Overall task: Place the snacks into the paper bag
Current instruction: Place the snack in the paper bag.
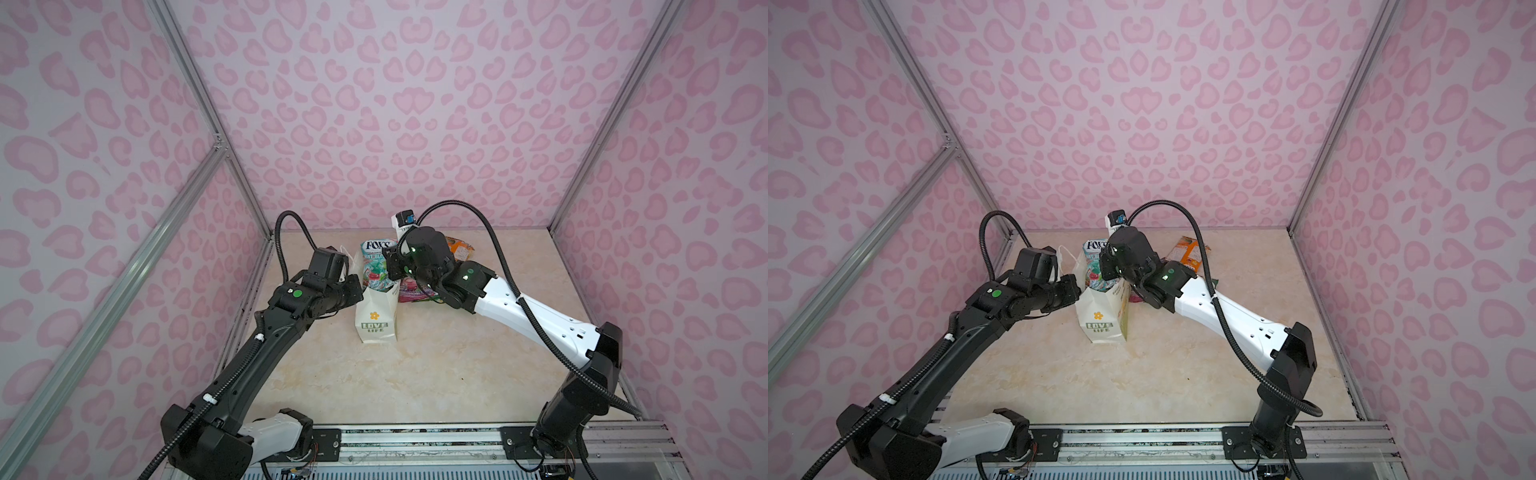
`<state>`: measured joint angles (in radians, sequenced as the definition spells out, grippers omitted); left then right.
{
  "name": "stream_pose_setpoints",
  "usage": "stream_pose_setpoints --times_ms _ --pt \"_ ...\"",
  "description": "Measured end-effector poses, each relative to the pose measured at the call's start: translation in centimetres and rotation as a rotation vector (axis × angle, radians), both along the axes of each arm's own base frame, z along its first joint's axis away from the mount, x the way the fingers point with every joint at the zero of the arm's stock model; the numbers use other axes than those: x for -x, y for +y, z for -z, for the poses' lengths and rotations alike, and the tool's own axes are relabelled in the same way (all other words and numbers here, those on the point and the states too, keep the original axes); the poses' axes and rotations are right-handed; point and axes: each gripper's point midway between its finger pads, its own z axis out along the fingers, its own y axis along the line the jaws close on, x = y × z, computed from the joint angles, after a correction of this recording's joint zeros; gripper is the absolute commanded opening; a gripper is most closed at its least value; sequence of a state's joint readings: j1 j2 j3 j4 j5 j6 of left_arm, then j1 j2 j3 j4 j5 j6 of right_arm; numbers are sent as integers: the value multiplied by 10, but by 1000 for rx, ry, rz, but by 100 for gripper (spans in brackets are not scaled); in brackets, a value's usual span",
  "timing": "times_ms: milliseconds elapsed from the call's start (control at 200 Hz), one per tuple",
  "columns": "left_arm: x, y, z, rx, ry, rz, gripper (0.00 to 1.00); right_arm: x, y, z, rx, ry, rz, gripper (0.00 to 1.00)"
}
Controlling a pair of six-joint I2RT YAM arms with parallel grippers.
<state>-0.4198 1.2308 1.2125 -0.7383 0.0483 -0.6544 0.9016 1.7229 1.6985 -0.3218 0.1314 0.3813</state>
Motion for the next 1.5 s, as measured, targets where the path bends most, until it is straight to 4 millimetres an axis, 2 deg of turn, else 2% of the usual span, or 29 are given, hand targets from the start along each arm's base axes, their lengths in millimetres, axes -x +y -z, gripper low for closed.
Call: stream_pose_setpoints --times_ms 105,185,295,340,395,455,650,765,965,1200,1290,1430,1505 --pt "0 1 0 -3 -2 -3 3 -6 5 11 24 14 9 0" --pt "0 2 -1 -6 -3 -6 3 -12 9 16 39 19 18 4" --pt "1 2 -1 -7 -5 -7 3 -17 13 26 71 37 28 20" --pt "1 2 -1 -7 -5 -7 3 -19 14 29 80 43 32 29" --pt "1 2 -1 -7 -5 -7 3 -21 15 29 87 45 38 40" --pt "1 1 -1 -4 -5 -4 3 -22 17 27 85 44 38 48" --pt "1 1 -2 -2 -5 -2 3 -20 19 23 77 46 23 56" --pt "1 1 -1 -3 -4 -1 3 -15 16 12 64 36 11 67" --pt "-1 0 2 -7 3 -3 3 -5 0 -22 38 -26 11 79" --pt "-3 2 3 -19 2 -13 3 -3 -42 -47 113 -117 122 87" --pt "-3 1 1 -16 -2 -10 3 -7 -57 -45 150 -129 173 89" --pt "-2 -2 -8 -2 -15 3 3 -17 -71 -27 218 -105 214 89" --pt "0 -6 -12 8 -16 18 3 -23 -72 -16 225 -82 225 83"
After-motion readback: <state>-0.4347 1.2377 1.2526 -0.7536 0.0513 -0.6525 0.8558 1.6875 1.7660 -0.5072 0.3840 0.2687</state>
